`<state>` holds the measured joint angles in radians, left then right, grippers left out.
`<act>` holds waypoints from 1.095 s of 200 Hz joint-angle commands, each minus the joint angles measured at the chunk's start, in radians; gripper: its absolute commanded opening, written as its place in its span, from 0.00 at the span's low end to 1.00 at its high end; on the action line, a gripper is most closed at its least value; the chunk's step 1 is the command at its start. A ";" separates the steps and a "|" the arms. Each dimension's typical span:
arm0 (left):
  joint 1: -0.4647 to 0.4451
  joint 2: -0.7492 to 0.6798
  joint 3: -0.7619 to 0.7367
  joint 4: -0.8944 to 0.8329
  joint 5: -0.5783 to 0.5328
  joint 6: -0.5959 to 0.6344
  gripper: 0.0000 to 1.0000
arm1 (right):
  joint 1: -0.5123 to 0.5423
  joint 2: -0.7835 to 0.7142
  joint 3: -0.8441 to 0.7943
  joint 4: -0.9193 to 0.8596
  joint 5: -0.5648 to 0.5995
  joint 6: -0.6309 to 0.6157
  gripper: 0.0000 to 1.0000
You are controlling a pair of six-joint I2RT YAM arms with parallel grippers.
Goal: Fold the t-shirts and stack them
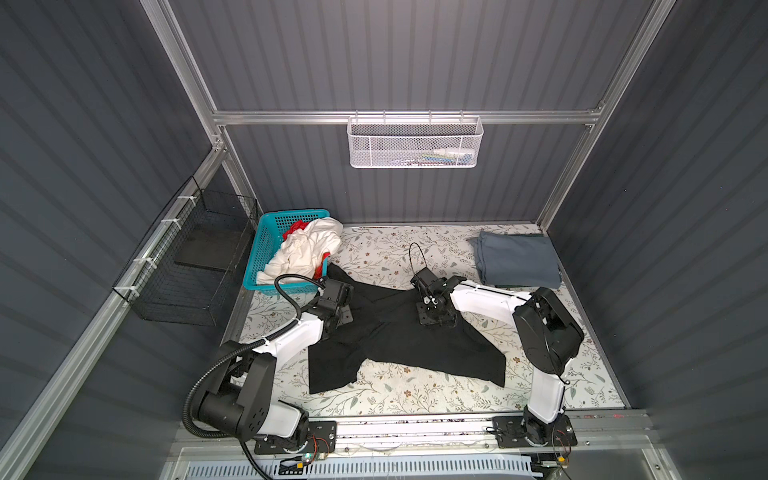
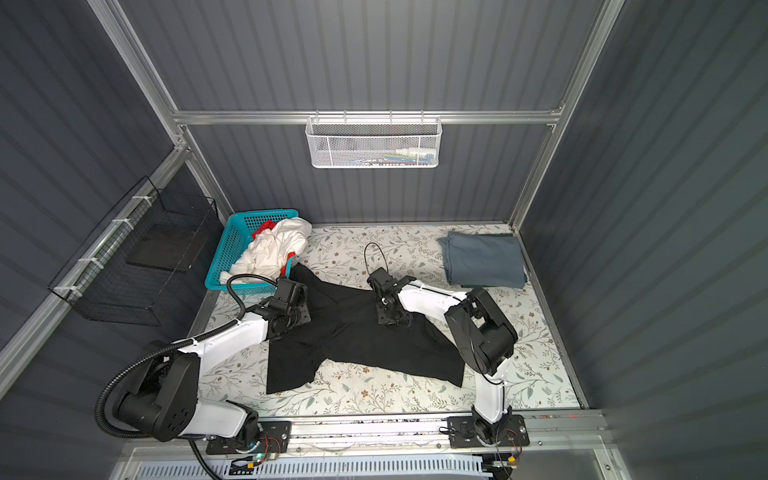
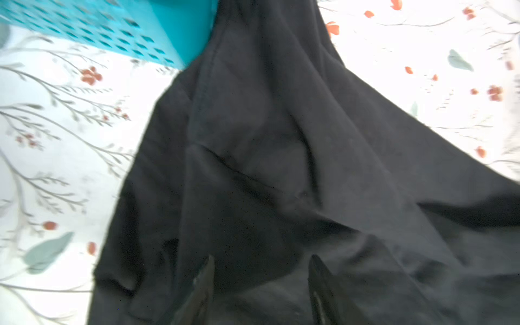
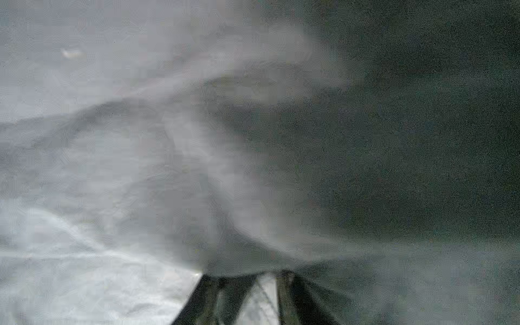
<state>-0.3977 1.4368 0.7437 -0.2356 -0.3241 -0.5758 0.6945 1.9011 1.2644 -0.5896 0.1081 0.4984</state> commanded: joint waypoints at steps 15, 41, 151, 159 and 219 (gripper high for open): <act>0.024 0.029 0.054 -0.037 -0.094 0.065 0.53 | -0.016 -0.050 0.005 -0.052 0.103 -0.020 0.07; 0.039 0.049 0.084 -0.035 -0.079 0.081 0.52 | -0.032 -0.077 0.009 -0.086 0.144 -0.017 0.00; 0.072 0.088 0.128 -0.026 -0.089 0.110 0.53 | -0.232 -0.227 -0.028 -0.204 0.319 -0.062 0.00; 0.074 0.092 0.129 -0.024 -0.087 0.112 0.53 | -0.253 -0.232 -0.031 -0.195 0.316 -0.071 0.00; 0.077 0.098 0.160 -0.033 -0.076 0.119 0.55 | -0.342 -0.170 0.030 -0.189 0.402 -0.130 0.00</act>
<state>-0.3260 1.5406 0.8719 -0.2478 -0.3965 -0.4744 0.3763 1.6890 1.2549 -0.7555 0.4263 0.3939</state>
